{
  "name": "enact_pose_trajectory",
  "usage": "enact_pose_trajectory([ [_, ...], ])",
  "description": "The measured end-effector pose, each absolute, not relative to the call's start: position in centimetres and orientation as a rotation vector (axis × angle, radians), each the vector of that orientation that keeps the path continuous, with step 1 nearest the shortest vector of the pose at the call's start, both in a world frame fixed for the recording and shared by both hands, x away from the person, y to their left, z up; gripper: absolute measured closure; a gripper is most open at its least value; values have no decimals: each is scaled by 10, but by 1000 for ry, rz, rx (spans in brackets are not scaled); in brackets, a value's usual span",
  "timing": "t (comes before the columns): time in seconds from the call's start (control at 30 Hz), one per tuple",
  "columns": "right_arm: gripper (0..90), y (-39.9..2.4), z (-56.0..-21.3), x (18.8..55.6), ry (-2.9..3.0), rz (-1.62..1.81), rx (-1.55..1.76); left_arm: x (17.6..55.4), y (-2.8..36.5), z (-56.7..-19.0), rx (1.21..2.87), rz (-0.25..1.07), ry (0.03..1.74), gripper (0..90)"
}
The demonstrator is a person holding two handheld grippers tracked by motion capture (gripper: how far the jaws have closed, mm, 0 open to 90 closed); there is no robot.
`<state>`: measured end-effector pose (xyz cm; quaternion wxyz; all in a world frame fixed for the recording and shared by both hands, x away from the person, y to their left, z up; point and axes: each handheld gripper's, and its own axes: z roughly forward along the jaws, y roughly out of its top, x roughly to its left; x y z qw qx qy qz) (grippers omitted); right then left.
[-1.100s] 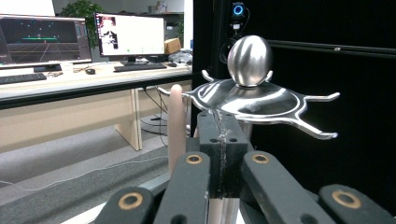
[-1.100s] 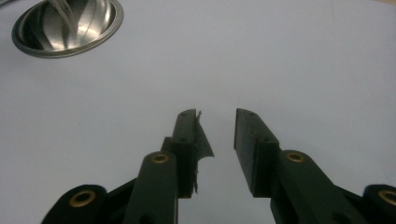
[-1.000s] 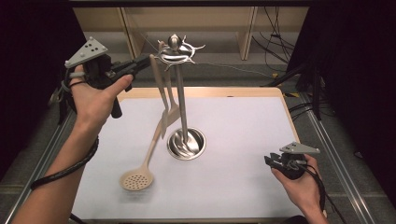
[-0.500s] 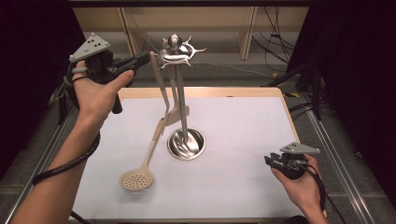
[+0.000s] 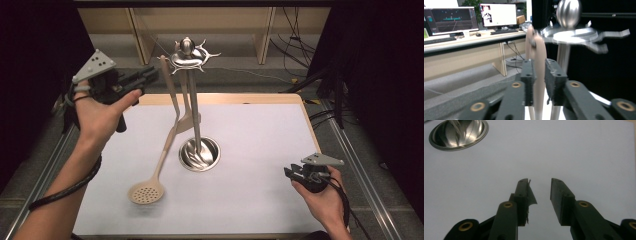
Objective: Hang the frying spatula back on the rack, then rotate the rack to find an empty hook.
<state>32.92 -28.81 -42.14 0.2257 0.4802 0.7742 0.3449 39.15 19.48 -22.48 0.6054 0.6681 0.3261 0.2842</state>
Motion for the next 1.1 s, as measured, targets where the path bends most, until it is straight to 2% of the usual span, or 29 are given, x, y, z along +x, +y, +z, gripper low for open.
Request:
enact_pose_trajectory([
  [0.27, 671, -287, -422, 326, 2128, 955, 1402, 376, 214, -278, 1635, 640, 817, 660],
  [0.43, 670, -288, -423, 326, 2126, 942, 1402, 371, 219, -310, 1677, 604, 867, 652],
  [0.77, 670, -287, -421, 326, 2114, 952, 1357, 363, 221, -340, 1736, 574, 889, 655],
  [0.93, 672, -289, -420, 328, 2131, 947, 1360, 361, 215, -361, 1810, 534, 899, 696],
  [1.1, 674, -287, -421, 326, 2119, 969, 1407, 359, 206, -386, 1890, 448, 979, 816],
])
